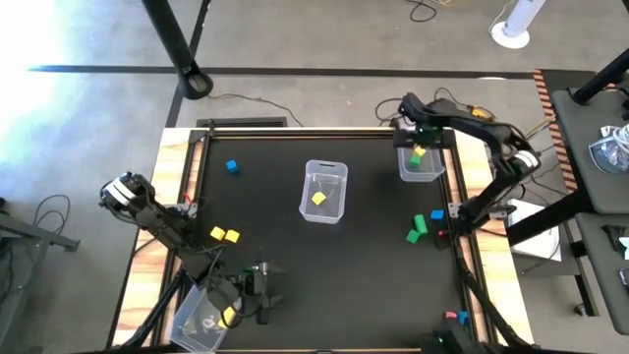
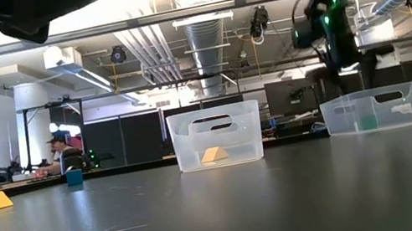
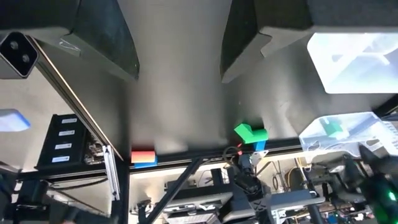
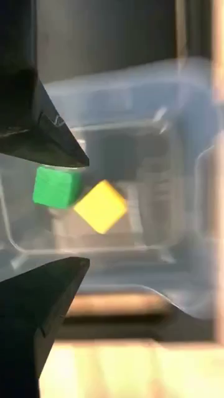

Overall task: Sort blocks by size
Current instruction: Put the blue square block into the top transparent bin

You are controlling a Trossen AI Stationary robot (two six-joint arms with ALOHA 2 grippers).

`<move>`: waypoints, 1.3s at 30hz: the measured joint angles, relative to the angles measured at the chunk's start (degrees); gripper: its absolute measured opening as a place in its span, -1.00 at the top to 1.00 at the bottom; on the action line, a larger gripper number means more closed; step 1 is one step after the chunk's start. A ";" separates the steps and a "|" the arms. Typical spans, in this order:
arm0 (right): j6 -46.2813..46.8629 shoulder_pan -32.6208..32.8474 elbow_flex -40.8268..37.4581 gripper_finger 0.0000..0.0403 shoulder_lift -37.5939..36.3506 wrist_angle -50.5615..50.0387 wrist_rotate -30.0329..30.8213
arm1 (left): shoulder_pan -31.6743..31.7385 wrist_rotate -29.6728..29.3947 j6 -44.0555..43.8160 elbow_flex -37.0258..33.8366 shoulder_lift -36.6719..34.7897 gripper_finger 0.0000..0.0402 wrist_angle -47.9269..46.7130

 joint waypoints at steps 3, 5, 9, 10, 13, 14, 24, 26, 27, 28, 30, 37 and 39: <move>-4.99 5.30 0.52 -0.23 -6.18 0.01 6.42 | 0.38 -0.56 0.00 -0.01 0.00 -0.05 0.00; -6.51 11.22 -0.55 -0.24 -10.76 0.19 10.76 | 0.81 -3.12 0.44 -0.01 0.00 -0.05 0.02; -4.78 26.56 -5.25 -0.22 -20.17 4.48 15.95 | 2.30 -11.85 3.22 -0.01 0.00 -0.05 0.01; -3.66 30.72 -6.94 -0.20 -22.25 6.91 17.47 | 2.67 -14.34 4.39 -0.01 0.00 -0.05 0.02; -2.50 42.34 -12.42 -0.17 -27.28 16.96 22.02 | 3.83 -19.27 5.15 -0.06 0.00 -0.05 -0.01; -2.92 46.07 -14.29 -0.16 -28.54 20.83 23.10 | 4.27 -19.40 4.51 -0.08 0.00 -0.05 -0.26; -13.88 68.01 -23.42 -0.11 -28.82 46.10 24.97 | 15.62 -14.63 -4.17 7.78 -7.10 -0.05 -31.23; -14.39 70.80 -23.45 -0.12 -27.47 47.34 25.02 | 19.17 -14.22 -9.88 11.88 -8.62 -0.05 -45.52; -14.42 72.05 -23.45 -0.12 -26.82 47.84 25.00 | 20.96 -13.69 -13.45 14.20 -9.20 -0.05 -52.78; -14.42 73.27 -23.45 -0.12 -26.20 48.00 25.00 | 22.58 -13.01 -17.20 16.38 -9.59 -0.05 -60.26; -14.42 75.73 -23.45 -0.11 -24.88 47.98 24.98 | 25.51 -11.71 -24.83 20.54 -9.60 -0.05 -73.73; -11.94 83.75 -23.48 -0.09 -20.21 47.89 24.89 | 33.21 -0.95 -49.18 29.35 -8.37 -0.05 -107.18; -10.99 85.49 -23.48 -0.10 -19.02 47.89 24.87 | 36.14 1.62 -51.65 30.77 -8.39 -0.05 -111.87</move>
